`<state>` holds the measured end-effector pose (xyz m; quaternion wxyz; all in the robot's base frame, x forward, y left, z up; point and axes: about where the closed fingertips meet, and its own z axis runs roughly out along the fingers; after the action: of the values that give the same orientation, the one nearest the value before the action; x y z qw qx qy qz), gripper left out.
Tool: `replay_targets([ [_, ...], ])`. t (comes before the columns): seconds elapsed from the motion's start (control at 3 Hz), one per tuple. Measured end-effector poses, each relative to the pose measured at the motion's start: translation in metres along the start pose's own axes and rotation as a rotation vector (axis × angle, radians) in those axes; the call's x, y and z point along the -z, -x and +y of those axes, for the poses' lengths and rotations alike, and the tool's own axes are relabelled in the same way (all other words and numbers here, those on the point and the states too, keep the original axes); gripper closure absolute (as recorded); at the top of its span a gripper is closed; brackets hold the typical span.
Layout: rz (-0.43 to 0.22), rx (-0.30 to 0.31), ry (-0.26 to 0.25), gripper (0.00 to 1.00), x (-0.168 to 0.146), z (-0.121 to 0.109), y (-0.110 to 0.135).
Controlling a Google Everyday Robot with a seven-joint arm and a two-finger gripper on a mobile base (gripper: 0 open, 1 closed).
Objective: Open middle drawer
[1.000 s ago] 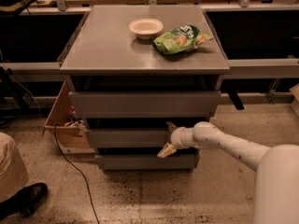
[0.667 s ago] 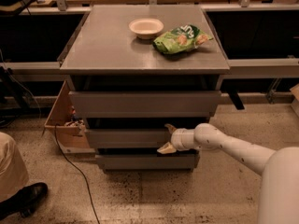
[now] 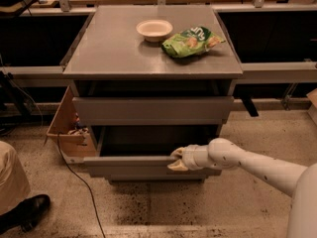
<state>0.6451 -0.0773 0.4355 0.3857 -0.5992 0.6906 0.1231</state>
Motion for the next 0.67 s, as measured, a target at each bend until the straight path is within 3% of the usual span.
replay_targets([
  [0.33, 0.0, 0.0, 0.0, 0.28, 0.002, -0.001, 0.002],
  [0.67, 0.006, 0.024, 0.054, 0.04, 0.004, 0.017, 0.01],
])
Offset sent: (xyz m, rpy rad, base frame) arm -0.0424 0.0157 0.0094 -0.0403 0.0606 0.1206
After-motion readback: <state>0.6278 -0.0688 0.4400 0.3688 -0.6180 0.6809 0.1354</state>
